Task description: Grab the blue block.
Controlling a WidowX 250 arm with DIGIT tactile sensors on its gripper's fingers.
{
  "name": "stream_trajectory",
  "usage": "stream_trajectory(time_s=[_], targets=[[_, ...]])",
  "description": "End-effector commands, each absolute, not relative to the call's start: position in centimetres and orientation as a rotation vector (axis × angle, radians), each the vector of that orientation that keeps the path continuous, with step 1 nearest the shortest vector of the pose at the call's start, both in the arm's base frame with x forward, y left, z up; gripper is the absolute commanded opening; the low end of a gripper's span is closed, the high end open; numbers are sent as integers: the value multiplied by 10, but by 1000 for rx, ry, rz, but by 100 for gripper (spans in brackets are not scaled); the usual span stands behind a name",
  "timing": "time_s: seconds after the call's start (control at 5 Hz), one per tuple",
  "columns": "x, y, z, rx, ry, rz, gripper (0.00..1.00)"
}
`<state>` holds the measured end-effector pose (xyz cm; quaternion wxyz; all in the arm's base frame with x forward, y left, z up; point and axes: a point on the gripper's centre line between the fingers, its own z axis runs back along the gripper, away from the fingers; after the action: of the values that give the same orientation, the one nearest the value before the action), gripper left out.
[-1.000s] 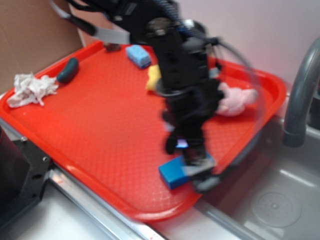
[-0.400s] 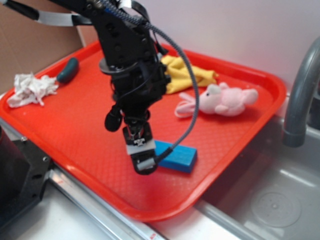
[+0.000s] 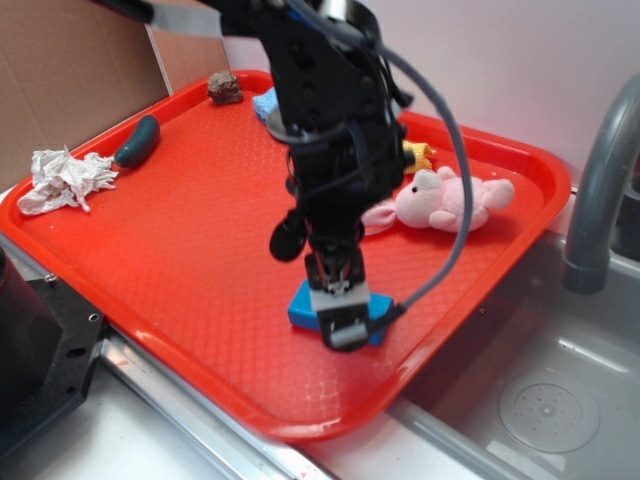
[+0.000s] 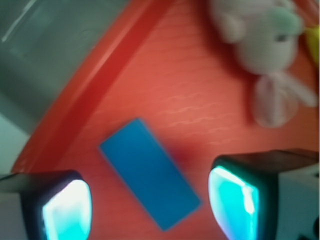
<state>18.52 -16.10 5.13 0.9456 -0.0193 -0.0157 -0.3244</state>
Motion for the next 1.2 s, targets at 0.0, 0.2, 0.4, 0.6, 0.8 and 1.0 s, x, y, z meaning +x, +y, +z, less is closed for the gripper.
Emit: stream_trajectory(time_s=[0.0,0.2,0.4,0.6,0.8,1.0], targets=[[183,-163,43,-84,-3,-1045,100],[181,-162,24,3,88,-1096,100],[172,-171,1,63,159,-1080,60],[175,-171,14,84,118,-1045,0],[164,-158,47,45,13,-887,0],[144,-129,96,43,-42,-637,0]])
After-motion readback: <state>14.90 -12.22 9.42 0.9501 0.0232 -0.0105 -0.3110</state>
